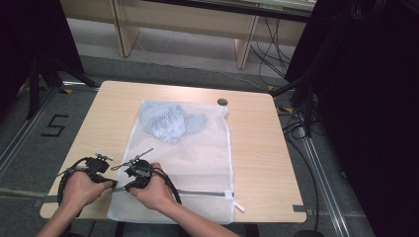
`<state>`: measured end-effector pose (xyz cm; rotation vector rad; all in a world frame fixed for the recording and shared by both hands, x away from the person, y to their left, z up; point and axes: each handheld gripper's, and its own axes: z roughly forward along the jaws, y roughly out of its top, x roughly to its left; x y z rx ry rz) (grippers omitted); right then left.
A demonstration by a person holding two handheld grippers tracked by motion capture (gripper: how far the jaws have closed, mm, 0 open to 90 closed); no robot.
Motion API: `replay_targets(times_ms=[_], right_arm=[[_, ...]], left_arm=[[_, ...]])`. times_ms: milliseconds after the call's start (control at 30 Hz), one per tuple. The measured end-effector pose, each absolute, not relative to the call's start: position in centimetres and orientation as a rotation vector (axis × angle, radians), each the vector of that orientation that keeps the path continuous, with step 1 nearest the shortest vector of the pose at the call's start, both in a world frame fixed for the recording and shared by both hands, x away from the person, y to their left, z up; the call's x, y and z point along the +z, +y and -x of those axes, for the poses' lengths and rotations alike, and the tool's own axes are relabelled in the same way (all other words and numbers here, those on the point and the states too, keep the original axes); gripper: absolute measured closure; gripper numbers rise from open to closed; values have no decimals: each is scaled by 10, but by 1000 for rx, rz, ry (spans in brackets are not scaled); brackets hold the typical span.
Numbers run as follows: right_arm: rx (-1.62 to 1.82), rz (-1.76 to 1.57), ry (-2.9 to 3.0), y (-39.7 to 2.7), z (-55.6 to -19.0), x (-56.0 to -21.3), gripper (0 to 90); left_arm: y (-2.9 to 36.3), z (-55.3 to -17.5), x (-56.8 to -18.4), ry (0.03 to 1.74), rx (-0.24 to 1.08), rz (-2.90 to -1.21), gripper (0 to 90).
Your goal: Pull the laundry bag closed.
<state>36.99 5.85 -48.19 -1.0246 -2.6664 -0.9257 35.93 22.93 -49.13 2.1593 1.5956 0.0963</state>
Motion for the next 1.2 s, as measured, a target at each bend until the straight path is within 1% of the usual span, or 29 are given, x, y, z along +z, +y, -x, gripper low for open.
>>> replay_targets(times_ms=[1200], right_arm=[[-918, 1035, -2682, 40, -368, -477, 871]], left_arm=[[231, -360, -491, 1590, 83, -2169, 900]])
